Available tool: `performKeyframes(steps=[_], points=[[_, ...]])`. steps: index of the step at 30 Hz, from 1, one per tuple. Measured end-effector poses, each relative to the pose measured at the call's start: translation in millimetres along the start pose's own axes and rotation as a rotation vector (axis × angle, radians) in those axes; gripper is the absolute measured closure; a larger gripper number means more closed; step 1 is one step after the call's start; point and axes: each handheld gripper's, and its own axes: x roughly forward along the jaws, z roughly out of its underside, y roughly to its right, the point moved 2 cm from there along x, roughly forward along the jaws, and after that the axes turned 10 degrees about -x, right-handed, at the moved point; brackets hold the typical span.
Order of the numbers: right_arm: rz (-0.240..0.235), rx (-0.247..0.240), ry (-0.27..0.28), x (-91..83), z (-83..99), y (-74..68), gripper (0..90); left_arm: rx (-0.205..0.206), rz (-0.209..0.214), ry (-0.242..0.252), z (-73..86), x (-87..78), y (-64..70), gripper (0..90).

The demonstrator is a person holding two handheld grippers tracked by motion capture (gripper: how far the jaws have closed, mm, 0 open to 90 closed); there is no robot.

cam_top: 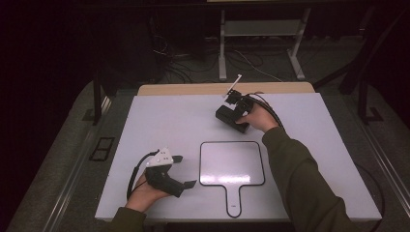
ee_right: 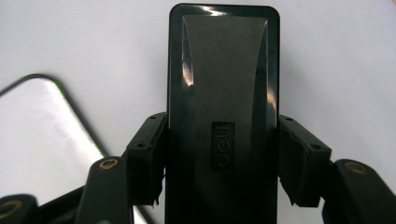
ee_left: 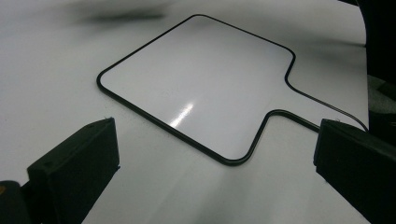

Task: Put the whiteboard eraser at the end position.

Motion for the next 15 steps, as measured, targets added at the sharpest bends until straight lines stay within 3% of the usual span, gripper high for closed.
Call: performKeyframes(steps=[9,14,15], points=[[-0.003,0.028,-0.02,25.1,-1.0,10.1,38.7,0.006,-0.003,-0.01,1.2,0.4,-1.2,0.0],[0.007,0.004,-0.034,38.1,-0.4,9.5,38.3,0.008,-0.003,-0.016,1.6,1.2,-1.4,0.0],[-0.001,0.03,-0.031,38.1,-1.3,7.7,38.2,0.007,-0.003,-0.014,1.7,1.2,-1.6,0.0]])
